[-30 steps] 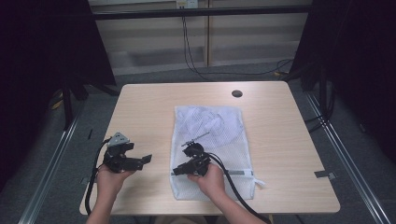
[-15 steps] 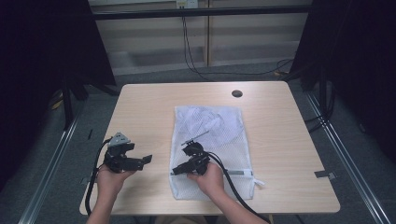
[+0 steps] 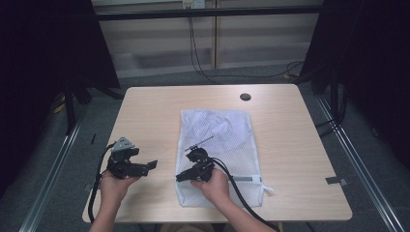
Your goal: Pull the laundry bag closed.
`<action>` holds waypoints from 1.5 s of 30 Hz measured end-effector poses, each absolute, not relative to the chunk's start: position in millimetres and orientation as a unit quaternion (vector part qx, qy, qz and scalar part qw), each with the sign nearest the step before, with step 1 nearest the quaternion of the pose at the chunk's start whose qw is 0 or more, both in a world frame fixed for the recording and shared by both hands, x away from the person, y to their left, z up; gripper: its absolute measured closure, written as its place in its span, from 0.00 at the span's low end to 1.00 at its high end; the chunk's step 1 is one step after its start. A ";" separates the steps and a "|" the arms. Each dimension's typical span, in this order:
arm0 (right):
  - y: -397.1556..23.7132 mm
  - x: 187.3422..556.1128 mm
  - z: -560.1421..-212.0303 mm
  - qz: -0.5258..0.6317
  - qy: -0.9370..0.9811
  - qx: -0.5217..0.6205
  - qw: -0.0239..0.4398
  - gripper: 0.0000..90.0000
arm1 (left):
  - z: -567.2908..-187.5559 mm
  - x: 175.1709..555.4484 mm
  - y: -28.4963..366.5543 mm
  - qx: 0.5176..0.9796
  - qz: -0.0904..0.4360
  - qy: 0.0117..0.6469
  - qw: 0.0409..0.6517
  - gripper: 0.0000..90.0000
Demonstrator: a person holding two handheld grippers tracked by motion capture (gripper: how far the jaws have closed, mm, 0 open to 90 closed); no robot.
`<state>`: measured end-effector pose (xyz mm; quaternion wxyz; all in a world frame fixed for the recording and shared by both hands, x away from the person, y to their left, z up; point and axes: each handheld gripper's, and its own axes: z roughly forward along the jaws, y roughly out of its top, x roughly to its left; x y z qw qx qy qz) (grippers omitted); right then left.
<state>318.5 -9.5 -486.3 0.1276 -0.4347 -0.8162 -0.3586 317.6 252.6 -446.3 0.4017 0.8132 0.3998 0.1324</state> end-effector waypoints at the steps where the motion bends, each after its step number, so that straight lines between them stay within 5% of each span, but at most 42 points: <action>1: -9.4 318.3 -486.4 -0.359 -0.816 -0.435 0.129 0.81 | -446.3 317.6 252.6 0.813 0.132 0.400 0.401 0.11; 26: -1.0 323.3 -497.5 -0.343 -0.813 -0.450 0.135 0.92 | -446.8 317.4 252.0 0.816 0.128 0.401 0.396 0.11; 45: -20.5 322.5 -481.1 -0.385 -0.792 -0.450 0.145 0.94 | -446.4 317.0 245.4 0.809 0.071 0.404 0.421 0.12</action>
